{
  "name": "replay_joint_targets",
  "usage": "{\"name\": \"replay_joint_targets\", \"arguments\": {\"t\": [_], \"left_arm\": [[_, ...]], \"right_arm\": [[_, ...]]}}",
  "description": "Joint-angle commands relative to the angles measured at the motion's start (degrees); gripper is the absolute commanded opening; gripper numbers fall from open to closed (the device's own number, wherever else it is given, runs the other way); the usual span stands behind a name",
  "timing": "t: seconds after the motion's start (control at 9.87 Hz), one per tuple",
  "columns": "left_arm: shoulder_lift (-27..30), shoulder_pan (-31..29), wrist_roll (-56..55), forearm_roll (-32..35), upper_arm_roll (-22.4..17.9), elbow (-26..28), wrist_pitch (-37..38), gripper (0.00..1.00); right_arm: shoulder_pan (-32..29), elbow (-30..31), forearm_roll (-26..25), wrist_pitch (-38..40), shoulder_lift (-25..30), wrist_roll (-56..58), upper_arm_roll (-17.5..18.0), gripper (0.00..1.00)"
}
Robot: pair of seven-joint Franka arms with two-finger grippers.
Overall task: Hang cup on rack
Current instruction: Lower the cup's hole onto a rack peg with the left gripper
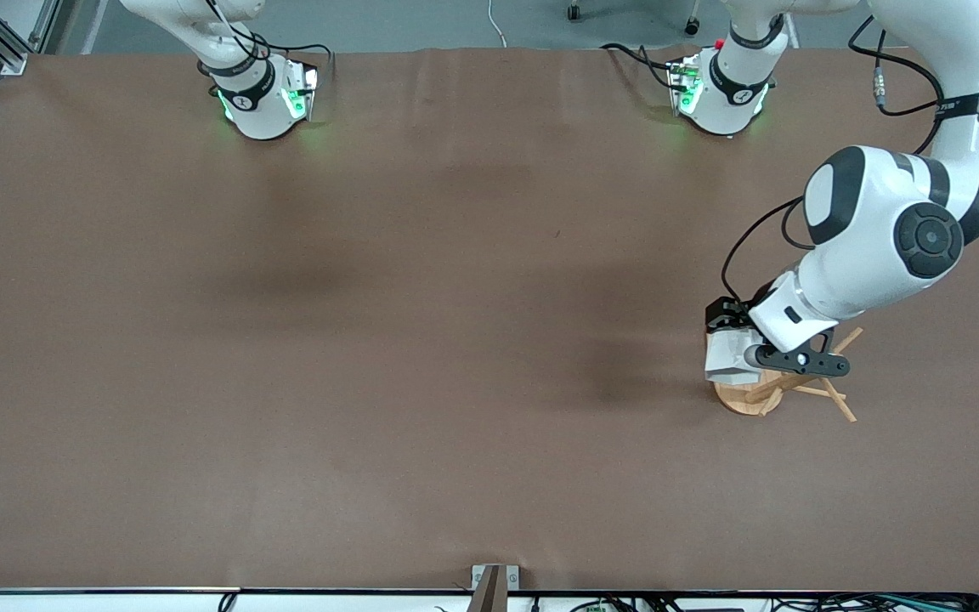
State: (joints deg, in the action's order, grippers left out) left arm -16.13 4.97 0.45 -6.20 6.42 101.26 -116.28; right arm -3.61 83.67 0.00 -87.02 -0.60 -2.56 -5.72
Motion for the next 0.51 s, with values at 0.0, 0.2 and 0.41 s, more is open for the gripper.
{"name": "replay_joint_targets", "arguments": {"t": [0.0, 0.2, 0.41], "left_arm": [[0.57, 0.65, 4.11, -1.0, -1.93, 2.36, -0.87, 0.01], [0.39, 0.56, 8.59, -2.58, -3.6, 2.62, -0.87, 0.01], [0.13, 0.65, 9.57, -2.59, -4.31, 2.54, -0.87, 0.01]], "right_arm": [[-0.69, 0.62, 0.88, 0.09, 0.69, 0.37, 0.36, 1.0], [-0.69, 0.62, 0.88, 0.18, 0.51, 0.37, 0.36, 1.0], [-0.69, 0.62, 0.88, 0.18, 0.51, 0.37, 0.36, 1.0]]}}
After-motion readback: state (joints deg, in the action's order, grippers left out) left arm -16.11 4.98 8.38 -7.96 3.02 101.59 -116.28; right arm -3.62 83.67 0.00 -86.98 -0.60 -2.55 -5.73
